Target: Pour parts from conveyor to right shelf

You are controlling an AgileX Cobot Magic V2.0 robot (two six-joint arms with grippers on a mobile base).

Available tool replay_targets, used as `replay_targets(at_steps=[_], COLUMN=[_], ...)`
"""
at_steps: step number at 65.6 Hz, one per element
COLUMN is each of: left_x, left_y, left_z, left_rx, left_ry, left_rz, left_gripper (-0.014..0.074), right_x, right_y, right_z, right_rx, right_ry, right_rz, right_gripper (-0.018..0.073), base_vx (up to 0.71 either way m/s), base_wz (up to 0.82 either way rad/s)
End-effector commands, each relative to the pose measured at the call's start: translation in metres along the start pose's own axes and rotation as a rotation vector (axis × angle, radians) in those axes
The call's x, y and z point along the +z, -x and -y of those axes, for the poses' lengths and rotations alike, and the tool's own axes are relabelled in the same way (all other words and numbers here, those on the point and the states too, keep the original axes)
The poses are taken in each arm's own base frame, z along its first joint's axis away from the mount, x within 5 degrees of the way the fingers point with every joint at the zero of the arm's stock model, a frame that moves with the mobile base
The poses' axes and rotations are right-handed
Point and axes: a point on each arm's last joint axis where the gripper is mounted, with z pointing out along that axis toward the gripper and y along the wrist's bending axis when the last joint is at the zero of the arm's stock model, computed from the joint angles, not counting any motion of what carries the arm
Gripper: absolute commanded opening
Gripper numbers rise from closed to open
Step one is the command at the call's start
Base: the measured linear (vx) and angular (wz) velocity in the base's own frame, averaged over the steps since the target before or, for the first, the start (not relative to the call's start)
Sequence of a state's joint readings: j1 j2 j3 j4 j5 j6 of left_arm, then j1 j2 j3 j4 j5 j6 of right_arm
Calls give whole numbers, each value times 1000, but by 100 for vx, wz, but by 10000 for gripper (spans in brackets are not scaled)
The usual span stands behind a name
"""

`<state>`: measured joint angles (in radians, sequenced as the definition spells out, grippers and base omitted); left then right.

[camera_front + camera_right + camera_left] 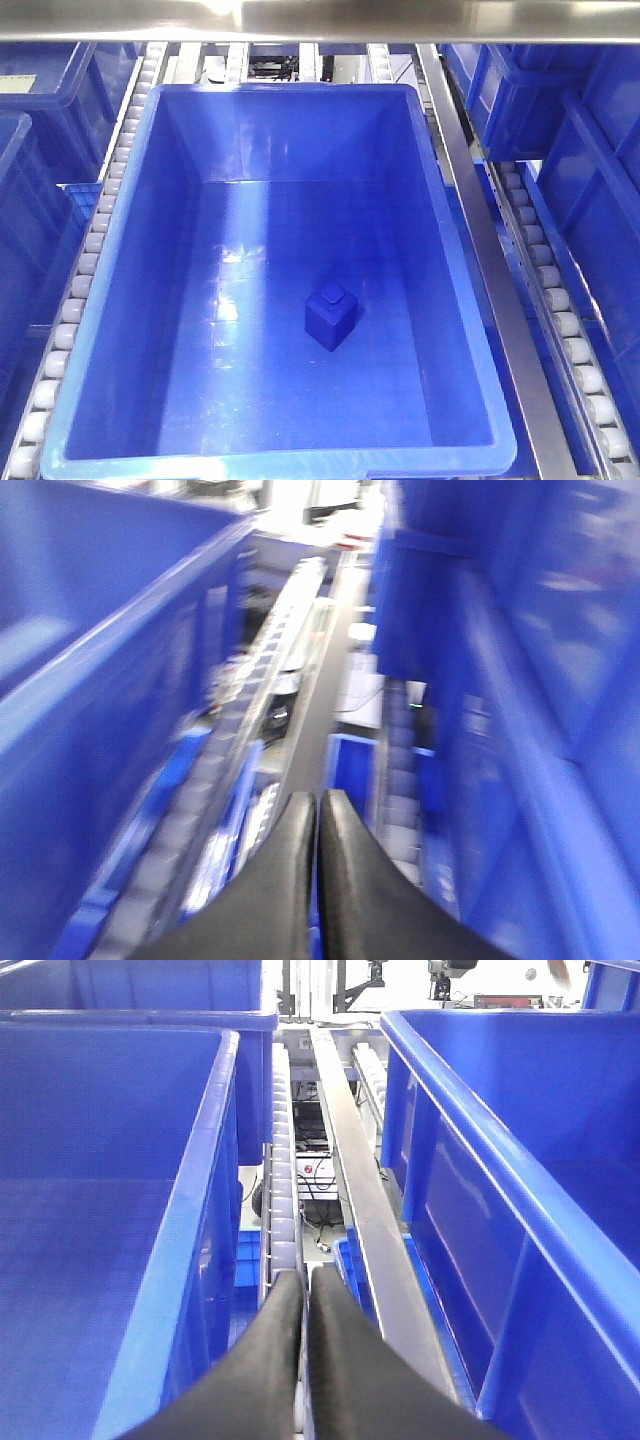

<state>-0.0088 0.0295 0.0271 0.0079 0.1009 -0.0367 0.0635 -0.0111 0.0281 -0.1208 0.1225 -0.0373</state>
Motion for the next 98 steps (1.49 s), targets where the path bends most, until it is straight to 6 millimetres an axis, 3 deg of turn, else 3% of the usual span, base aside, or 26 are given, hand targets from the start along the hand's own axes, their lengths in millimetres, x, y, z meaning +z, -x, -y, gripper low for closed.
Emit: replay_targets(at_steps=[1, 98], left_x=[0, 0], left_y=[13, 13], left_z=[1, 1], left_rx=[-16, -16], left_ry=[-9, -9], left_rz=[82, 82], left_gripper=[-6, -6], right_x=[-1, -1], right_y=[6, 7], right_z=[3, 5], right_rx=[31, 55], right_ry=[-64, -89], right_rz=[88, 98], right_gripper=[-8, -8], base_vx=[0, 0], base_wz=[0, 0])
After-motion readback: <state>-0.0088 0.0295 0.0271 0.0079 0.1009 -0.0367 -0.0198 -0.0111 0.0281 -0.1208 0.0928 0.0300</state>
